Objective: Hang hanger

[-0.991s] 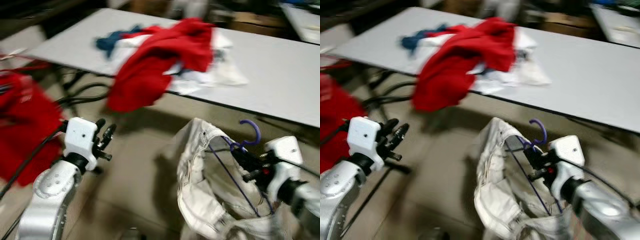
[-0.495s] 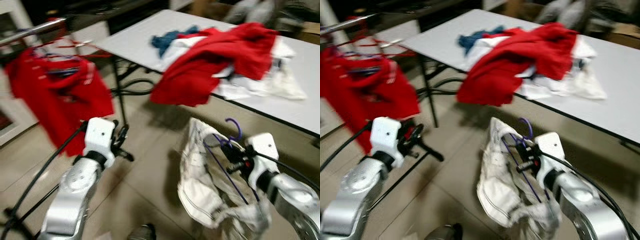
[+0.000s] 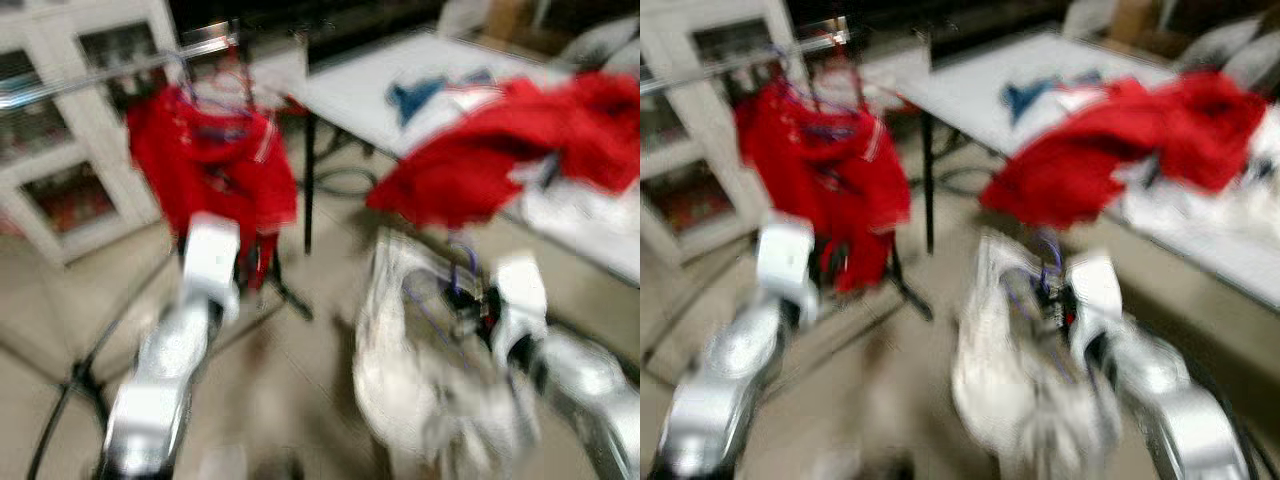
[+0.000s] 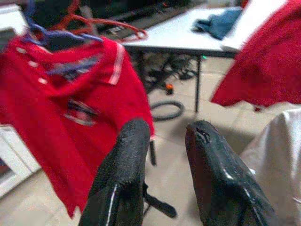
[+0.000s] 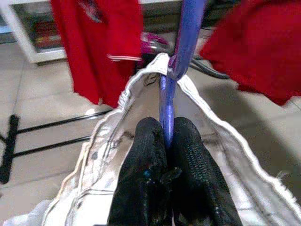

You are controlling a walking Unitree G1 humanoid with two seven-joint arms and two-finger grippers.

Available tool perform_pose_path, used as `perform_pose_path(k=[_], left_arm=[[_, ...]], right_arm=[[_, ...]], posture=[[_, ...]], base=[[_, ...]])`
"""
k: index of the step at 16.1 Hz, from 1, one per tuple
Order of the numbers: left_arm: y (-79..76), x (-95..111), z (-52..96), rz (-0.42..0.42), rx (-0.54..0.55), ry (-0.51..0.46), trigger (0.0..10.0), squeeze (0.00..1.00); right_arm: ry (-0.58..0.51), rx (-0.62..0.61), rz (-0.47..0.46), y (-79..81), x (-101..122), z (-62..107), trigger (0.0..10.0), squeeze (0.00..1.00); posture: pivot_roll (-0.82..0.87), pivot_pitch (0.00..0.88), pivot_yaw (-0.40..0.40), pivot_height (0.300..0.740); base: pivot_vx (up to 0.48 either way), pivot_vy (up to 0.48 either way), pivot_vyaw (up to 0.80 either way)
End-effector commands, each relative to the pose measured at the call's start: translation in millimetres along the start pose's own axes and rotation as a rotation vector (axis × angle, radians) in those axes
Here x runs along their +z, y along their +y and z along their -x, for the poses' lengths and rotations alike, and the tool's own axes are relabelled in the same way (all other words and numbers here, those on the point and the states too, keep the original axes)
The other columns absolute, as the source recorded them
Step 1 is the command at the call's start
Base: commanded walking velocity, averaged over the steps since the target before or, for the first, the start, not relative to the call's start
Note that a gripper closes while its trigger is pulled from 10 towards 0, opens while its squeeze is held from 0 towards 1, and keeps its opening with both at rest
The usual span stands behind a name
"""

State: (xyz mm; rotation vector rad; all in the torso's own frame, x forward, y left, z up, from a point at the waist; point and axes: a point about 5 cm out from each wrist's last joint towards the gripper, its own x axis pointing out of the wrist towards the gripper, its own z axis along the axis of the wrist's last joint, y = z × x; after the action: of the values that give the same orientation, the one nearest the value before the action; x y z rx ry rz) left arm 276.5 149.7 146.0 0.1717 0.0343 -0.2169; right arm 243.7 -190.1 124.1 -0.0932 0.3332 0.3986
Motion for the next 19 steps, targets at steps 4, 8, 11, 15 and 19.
perform_pose_path(k=[4, 8, 11, 15, 19], left_arm=[[1.3, -6.5, 0.0, -0.01, -0.019, 0.019, 10.0, 0.0], [4.4, -6.2, -0.9, 0.017, 0.022, 0.009, 10.0, 0.0], [1.4, -14.2, 6.5, -0.038, 0.009, 0.029, 10.0, 0.0], [6.5, -16.4, 12.8, -0.03, 0.029, 0.058, 10.0, 0.0], [8.5, -12.0, 9.4, 0.024, 0.002, 0.042, 10.0, 0.0]], right_arm=[[-0.042, -0.017, 0.037, 1.1, 4.3, -0.7, 10.0, 0.0], [-0.073, -0.023, 0.036, -6.6, 15.2, -5.5, 10.0, 0.0], [-0.081, -0.015, 0.044, -7.9, 19.7, -10.3, 10.0, 0.0], [-0.072, -0.104, -0.12, -4.2, 9.2, -14.4, 10.0, 0.0], [-0.068, -0.261, -0.113, -8.0, 0.6, -13.5, 10.0, 0.0]], posture=[[0.03, 0.005, 0.024, 0.74], [0.03, 0.002, 0.001, 0.74], [0.05, 0.002, -0.027, 0.74], [0.07, 0.009, -0.039, 0.74], [0.07, 0.008, -0.029, 0.74]], base=[[0.0, -0.305, 0.8], [0.0, -0.3, 0.8], [0.0, -0.19, 0.8], [0.0, 0.0, 0.2], [0.177, 0.0, 0.0]])
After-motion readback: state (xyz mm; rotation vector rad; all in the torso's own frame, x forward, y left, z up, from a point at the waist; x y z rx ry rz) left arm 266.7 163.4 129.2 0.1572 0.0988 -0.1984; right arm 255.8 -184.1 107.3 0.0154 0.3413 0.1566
